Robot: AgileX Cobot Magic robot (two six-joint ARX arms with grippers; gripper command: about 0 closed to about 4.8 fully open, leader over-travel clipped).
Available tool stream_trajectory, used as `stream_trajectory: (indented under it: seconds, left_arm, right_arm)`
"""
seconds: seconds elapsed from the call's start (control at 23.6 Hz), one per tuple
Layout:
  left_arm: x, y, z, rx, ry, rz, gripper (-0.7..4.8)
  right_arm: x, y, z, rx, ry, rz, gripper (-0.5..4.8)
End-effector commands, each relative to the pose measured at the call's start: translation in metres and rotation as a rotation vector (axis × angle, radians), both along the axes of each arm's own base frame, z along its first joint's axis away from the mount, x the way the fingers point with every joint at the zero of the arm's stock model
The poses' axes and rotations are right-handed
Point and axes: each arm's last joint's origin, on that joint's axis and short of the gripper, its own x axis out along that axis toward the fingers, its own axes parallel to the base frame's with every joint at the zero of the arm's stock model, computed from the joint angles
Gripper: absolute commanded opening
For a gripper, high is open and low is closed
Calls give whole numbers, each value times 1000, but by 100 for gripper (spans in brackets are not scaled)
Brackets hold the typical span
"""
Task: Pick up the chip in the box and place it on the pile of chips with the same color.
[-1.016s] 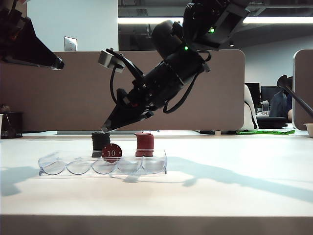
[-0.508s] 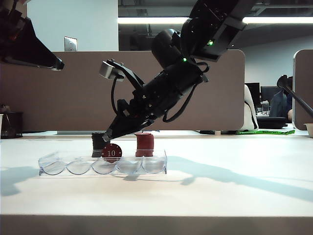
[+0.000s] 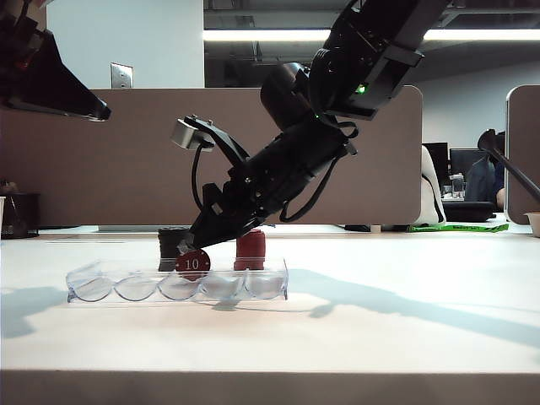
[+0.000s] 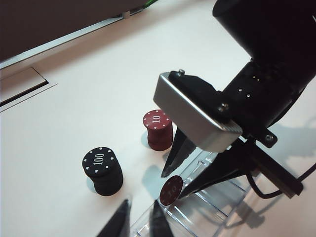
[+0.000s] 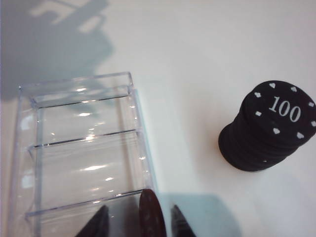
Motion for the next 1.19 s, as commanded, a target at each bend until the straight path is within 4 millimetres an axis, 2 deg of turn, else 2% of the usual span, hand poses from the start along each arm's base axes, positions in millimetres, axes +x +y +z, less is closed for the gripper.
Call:
stream_trajectory:
  seconds: [0.04, 0.17, 1.19]
  left_arm:
    - [0, 0, 3, 0, -14, -5, 58]
    - [0, 0, 3, 0, -14, -5, 58]
    - [0, 0, 3, 0, -14, -6, 58]
  right_arm:
    - [1, 1, 4, 15, -18, 5, 143]
    - [0, 1, 4, 15, -17, 4, 93]
    - [0, 0, -1, -10, 15, -21, 89]
